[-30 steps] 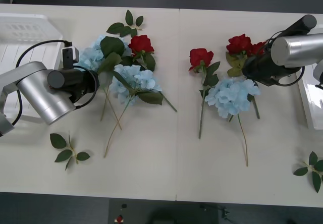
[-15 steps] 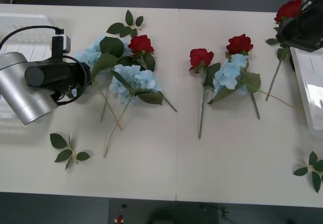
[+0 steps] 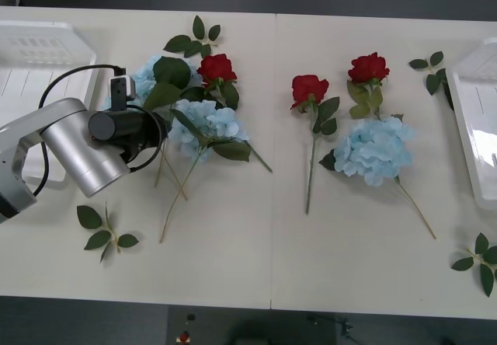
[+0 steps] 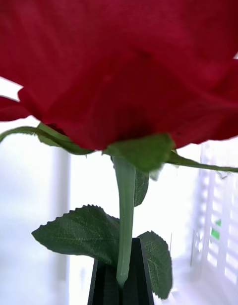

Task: Put the red flowers into the right box and the blue flowers into the left box

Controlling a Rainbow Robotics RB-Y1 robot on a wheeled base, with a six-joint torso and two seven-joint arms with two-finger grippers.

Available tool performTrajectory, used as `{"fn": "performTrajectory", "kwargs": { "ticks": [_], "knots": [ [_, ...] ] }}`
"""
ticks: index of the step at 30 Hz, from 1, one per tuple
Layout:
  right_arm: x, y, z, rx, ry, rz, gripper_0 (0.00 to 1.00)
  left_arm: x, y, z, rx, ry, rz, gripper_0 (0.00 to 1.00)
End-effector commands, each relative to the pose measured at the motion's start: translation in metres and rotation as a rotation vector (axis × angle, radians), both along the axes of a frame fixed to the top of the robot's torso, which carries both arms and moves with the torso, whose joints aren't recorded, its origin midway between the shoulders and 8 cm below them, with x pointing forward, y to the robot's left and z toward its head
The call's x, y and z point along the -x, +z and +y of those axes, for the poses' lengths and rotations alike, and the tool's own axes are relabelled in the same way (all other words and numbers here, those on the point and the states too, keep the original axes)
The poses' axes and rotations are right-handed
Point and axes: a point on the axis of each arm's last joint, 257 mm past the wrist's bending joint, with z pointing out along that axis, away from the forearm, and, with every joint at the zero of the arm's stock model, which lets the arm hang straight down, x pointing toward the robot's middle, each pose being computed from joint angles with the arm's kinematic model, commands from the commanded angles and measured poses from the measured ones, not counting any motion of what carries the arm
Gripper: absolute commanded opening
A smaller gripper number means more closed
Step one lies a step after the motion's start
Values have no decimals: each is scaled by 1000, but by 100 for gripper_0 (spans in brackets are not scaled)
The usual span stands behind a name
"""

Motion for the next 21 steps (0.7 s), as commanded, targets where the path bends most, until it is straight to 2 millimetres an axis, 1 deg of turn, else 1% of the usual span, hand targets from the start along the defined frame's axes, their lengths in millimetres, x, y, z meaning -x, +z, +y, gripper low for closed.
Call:
{"fn": "performTrajectory", "kwargs": {
  "ticks": [1, 2, 4, 5, 6, 8, 9, 10, 12, 14, 15, 16, 17, 18, 19, 20, 21],
  "knots": [
    [-7, 9, -33, 53, 15, -27, 0, -3, -7, 4, 4, 34, -1, 100],
    [-9, 5, -43, 61, -1, -33, 0, -4, -9, 5, 2, 40, -1, 100],
    [-11, -1, -52, 68, -25, -41, 0, -7, -12, 7, -7, 50, -2, 100],
    [-12, -1, -53, 68, -28, -44, 0, -8, -12, 7, -8, 52, -4, 100],
    [-12, -8, -59, 74, -44, -44, 0, -10, -15, 9, -15, 60, -4, 100],
    [-13, -14, -67, 78, -61, -50, 0, -13, -17, 11, -29, 67, -9, 100],
    [-12, -20, -70, 77, -70, -51, 0, -14, -19, 11, -34, 70, -10, 100],
    [-12, -22, -74, 79, -76, -58, 0, -15, -19, 11, -38, 71, -12, 98],
    [-12, -30, -82, 86, -83, -71, 0, -16, -19, 12, -48, 73, -19, 81],
    [-11, -34, -84, 86, -87, -78, 0, -17, -19, 14, -58, 75, -21, 69],
    [-10, -38, -85, 83, -90, -78, 0, -18, -20, 14, -62, 75, -22, 62],
    [-10, -40, -86, 79, -93, -80, 0, -18, -21, 15, -67, 75, -22, 50],
    [-9, -42, -86, 72, -96, -81, 0, -18, -22, 15, -68, 77, -20, 34],
    [-9, -45, -85, 61, -99, -87, 2, -18, -23, 16, -72, 77, -20, 8],
    [-9, -46, -85, 60, -98, -89, 6, -18, -24, 16, -74, 78, -19, 1],
    [-8, -48, -88, 60, -104, -94, 33, -19, -25, 18, -79, 78, -19, 0],
    [-7, -49, -91, 61, -108, -98, 62, -19, -24, 17, -79, 75, -20, 0]
  ]
}}
